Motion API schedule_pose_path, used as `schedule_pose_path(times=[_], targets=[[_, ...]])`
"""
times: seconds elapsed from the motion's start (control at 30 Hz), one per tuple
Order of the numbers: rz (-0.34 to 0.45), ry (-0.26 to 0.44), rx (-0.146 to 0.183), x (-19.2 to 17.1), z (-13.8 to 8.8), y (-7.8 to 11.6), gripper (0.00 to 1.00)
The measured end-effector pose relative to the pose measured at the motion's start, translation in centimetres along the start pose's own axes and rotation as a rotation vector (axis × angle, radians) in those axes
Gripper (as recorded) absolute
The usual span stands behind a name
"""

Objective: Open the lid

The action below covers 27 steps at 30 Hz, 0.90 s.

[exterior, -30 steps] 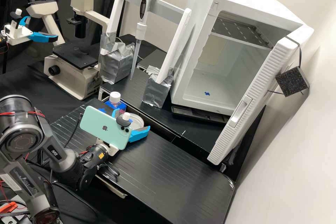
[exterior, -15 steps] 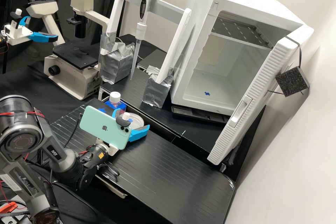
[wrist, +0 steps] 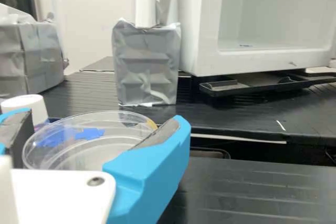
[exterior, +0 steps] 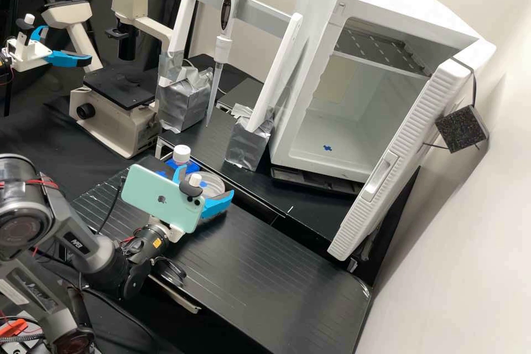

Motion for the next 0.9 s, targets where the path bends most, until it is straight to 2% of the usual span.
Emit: schedule_pose_path(times=[0.27,0.4,0.53,0.67,0.9], targets=[[0.042,0.006,0.010,-0.6,-0.3,0.8,0.00],[0.094,-0.006,0.012,-1.1,-0.3,1.6,0.00],[0.160,-0.054,0.037,-1.7,0.4,2.6,0.00],[0.217,-0.133,0.068,-2.1,1.8,3.5,0.00],[0.243,-0.213,0.109,-1.5,4.0,5.0,0.00]])
